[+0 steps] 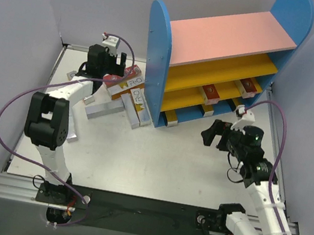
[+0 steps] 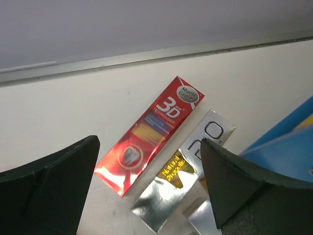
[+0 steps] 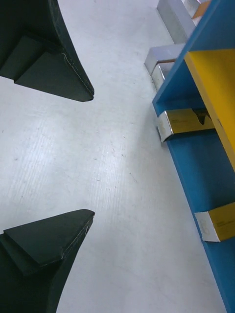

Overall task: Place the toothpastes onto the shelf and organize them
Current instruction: Adjust the toothpaste on the shelf, then pick up the toothpaste from the center of the board.

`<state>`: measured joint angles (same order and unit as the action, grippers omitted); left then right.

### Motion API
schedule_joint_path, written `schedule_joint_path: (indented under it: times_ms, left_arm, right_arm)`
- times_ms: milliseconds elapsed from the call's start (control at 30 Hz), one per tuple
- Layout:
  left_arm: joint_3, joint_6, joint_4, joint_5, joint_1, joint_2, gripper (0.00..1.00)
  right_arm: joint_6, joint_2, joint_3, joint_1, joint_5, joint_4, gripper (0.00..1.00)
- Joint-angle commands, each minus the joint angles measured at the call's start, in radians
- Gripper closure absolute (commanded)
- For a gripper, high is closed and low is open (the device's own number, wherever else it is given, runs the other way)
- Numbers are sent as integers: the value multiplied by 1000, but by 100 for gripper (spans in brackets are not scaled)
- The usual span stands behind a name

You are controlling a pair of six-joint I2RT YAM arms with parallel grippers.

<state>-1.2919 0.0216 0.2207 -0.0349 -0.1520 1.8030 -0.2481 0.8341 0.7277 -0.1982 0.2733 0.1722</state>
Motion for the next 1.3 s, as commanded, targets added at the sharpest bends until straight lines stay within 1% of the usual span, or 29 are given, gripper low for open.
schedule_joint_path:
  times_ms: [0, 33, 67, 133, 167, 200, 267, 300, 400, 467, 533, 667, 767, 867, 1000, 1067, 1100, 1133, 1167, 1267]
  left_arm:
    - [-255, -109, -76, -125, 5, 198, 4]
    - [-314, -129, -99, -143, 9, 237, 4]
    - [-408, -138, -147, -163, 11, 315, 4]
    - [-515, -156, -200, -203, 11, 387, 5]
    - [-556, -160, -254, -218, 14, 451, 5]
    - [-643, -161, -276, -239, 14, 482, 5]
    - [-720, -160, -331, -243, 17, 563, 5]
    - [-791, -161, -355, -243, 17, 590, 5]
    - [-933, -161, -469, -285, 16, 683, 8]
    - [-964, -155, -516, -313, 15, 723, 9]
    - [-963, -146, -534, -353, 11, 739, 9]
    - [-963, -140, -563, -356, 3, 759, 12]
    - [-975, -146, -595, -292, -8, 766, 15]
    - [-981, -135, -610, -153, -14, 768, 21]
    - [-985, -57, -623, -57, -4, 759, 30]
    - [-982, -26, -649, 40, 0, 745, 34]
    - [-978, 32, -661, 88, 3, 739, 36]
    - [-977, 56, -694, 127, 6, 725, 38]
    - [-980, 81, -714, 191, 14, 722, 38]
    - [-981, 144, -785, 256, 26, 710, 38]
  right_arm:
    - [-17, -128, -42, -30, 17, 91, 0]
    - [-14, -141, -43, -43, 23, 110, 0]
    - [-13, -153, -45, -47, 24, 149, 0]
    - [-14, -176, -40, -64, 30, 185, 0]
    - [-13, -182, -39, -72, 30, 216, 0]
    - [-11, -190, -34, -78, 30, 230, 0]
    - [-10, -191, -27, -95, 24, 263, 0]
    - [-10, -188, -24, -99, 20, 271, 0]
    - [-11, -176, -5, -110, -3, 293, 0]
    - [-7, -167, 7, -115, -13, 297, 0]
    - [-6, -147, 16, -119, -20, 303, 0]
    - [-22, -139, 15, -125, -25, 306, 0]
    - [-25, -139, 13, -129, -35, 308, 0]
    - [-26, -142, 15, -132, -45, 309, 0]
    - [-28, -142, 18, -135, -51, 311, 0]
    - [-31, -142, 19, -135, -54, 312, 0]
    - [-31, -142, 21, -138, -57, 311, 0]
    - [-34, -142, 21, -139, -59, 312, 0]
    - [-36, -142, 22, -139, -60, 311, 0]
    - [-39, -141, 21, -144, -60, 311, 0]
